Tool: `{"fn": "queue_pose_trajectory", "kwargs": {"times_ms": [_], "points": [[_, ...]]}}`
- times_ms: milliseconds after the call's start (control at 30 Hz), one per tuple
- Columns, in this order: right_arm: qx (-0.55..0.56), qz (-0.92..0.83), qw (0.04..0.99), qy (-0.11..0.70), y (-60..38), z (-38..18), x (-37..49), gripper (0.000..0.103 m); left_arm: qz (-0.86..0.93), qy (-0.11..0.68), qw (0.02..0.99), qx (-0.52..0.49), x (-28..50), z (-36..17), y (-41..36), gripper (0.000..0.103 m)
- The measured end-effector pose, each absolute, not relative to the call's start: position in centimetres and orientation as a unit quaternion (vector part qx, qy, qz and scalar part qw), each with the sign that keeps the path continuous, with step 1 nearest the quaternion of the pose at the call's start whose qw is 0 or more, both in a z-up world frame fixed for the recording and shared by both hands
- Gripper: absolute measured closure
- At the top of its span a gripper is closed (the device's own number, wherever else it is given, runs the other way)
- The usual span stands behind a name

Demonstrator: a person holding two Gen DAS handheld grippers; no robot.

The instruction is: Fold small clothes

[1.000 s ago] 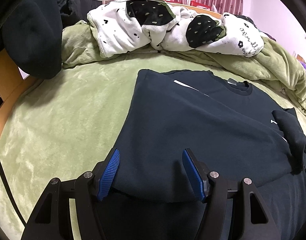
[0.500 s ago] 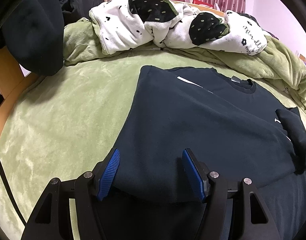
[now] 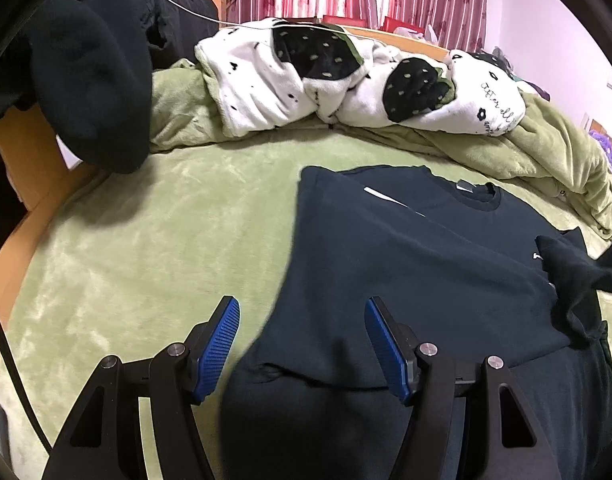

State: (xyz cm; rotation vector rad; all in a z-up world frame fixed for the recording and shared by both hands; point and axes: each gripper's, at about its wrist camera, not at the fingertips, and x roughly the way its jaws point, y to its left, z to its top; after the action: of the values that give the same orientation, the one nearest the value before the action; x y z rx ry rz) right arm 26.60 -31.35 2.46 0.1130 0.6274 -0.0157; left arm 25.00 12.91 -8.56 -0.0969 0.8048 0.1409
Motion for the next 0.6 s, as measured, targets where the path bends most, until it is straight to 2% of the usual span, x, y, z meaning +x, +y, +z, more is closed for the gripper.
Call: {"fn": "queue_pose_trajectory", "kwargs": {"times_ms": [133,300,600], "points": [[0.044,0.030,0.953,0.299,-24.9,4.7,27.3,0.085,0.077,0.384,0.919,-0.044,23.9,-7.9,15.0,0.040],[0.019,0.067,0.948,0.311,-16.8,4.4,28.5,0.085,0.082,0.379,0.920,-0.062,22.6,-7.6,18.2,0.040],[-0.015,0.124,0.917,0.379,-4.3,-2.0,30.4,0.084,0.098,0.383,0.914,-0.088,21.4,-8.1,22.5,0.040]]}}
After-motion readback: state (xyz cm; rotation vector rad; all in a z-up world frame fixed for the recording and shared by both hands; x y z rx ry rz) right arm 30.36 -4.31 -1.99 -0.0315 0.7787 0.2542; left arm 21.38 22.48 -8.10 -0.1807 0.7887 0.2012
